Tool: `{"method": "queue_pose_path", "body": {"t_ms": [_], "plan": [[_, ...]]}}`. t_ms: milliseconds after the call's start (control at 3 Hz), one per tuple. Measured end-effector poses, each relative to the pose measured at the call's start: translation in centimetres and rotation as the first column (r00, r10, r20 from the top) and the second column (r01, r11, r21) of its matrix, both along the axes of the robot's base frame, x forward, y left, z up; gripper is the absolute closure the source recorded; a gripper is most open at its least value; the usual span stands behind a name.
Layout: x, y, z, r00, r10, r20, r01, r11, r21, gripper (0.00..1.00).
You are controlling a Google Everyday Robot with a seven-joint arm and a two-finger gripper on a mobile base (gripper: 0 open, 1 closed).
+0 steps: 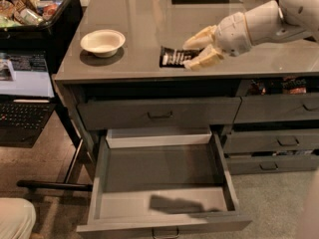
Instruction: Pick rxbar chocolate from middle drawer and place on counter
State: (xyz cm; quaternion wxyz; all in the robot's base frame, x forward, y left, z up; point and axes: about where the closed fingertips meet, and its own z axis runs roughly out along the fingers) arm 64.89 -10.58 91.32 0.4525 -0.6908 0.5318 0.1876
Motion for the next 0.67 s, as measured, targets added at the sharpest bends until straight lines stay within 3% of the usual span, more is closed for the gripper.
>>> {"method": "queue_pose_path", "body": {"t_ms": [333,667], "plan": [[3.91,-0.14,-0.21,0.992,-0.105,-0.07,0.114,0.984,0.139,1.0],[3.91,-0.14,-0.21,0.992,-0.105,-0.07,0.114,0.984,0.139,1.0]]}}
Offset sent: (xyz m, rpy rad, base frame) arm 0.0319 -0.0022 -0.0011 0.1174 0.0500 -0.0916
